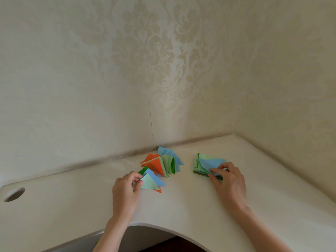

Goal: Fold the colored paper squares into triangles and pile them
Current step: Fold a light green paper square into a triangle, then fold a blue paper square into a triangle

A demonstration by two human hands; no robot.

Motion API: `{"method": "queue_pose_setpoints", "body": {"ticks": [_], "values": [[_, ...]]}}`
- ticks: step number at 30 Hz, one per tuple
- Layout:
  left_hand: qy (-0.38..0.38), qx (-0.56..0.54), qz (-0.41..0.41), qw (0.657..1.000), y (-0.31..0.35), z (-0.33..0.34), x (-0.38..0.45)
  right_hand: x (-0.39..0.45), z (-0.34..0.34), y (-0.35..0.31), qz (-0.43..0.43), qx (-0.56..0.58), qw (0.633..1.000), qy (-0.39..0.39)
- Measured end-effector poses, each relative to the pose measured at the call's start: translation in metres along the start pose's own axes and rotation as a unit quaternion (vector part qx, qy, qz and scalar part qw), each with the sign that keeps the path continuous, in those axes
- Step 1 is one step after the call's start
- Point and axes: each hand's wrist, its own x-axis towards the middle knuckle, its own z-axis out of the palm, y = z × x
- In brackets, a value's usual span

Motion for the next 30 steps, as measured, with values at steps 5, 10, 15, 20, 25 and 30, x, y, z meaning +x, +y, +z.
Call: {"method": "queue_pose_setpoints", "body": {"ticks": [5, 10, 15, 20, 25, 30], "values": [[0.004, 0.019, 0.008, 1.000, -0.005, 0.000, 0.009, -0.003, -0.002, -0.005, -0.053, -0.008, 0.996, 0.066], [0.020, -0.060, 0.077, 0.995, 0.021, 0.001, 0.000, -0.019, -0.023, -0.029, -0.168, -0.009, 0.977, 0.134], [-0.087, -0.146, 0.164, 0.972, 0.056, 0.013, -0.025, -0.042, -0.022, -0.045, -0.267, -0.016, 0.960, 0.085], [-0.191, -0.117, 0.202, 0.953, 0.053, 0.034, -0.034, -0.053, -0.007, -0.033, -0.263, -0.019, 0.965, 0.007], [-0.197, -0.087, 0.204, 0.955, 0.053, 0.043, -0.033, -0.054, -0.004, -0.026, -0.214, 0.020, 0.974, -0.068], [-0.176, -0.072, 0.189, 0.963, 0.060, 0.054, -0.028, -0.047, -0.002, -0.023, -0.113, 0.129, 0.974, -0.146]]}}
